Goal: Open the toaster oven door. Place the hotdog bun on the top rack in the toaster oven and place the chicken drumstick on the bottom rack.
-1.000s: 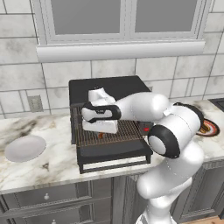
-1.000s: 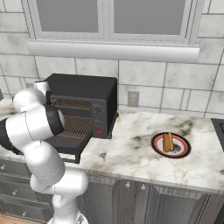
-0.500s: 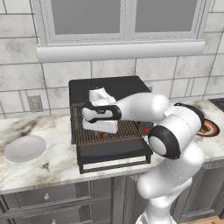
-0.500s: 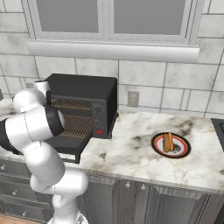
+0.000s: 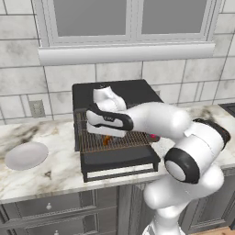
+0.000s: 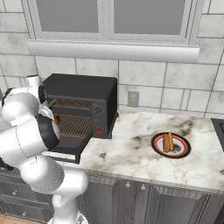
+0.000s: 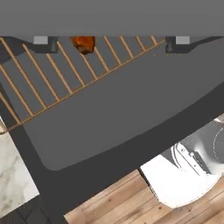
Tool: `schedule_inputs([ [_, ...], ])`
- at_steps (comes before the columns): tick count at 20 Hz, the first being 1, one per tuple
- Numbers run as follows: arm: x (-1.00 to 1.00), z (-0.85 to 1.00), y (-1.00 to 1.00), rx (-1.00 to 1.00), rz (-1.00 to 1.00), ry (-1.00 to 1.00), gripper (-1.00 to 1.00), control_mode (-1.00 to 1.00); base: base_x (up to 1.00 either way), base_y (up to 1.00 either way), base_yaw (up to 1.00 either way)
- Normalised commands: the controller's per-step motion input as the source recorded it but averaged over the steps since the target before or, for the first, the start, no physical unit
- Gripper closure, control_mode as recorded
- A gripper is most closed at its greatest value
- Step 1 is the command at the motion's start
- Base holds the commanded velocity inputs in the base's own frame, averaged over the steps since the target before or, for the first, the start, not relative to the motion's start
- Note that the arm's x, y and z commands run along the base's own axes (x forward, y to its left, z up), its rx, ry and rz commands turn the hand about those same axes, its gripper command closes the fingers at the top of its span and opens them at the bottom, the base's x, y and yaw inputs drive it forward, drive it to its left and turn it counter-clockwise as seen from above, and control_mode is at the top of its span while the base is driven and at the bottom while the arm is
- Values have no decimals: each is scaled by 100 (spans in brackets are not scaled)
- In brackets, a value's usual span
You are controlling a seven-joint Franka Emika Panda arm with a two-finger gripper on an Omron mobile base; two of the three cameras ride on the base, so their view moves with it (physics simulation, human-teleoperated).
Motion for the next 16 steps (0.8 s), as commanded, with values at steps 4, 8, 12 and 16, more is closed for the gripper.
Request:
schedule_inputs([
  [4,-88,-17,0,0,18,1,-100,-100,0,0,0],
  [8,-22,-26,-16,0,15,2,-100,-100,0,0,0],
  [12,17,-28,-16,0,12,5,-100,-100,0,0,0],
  [16,16,-36,0,0,14,4,-100,-100,0,0,0],
])
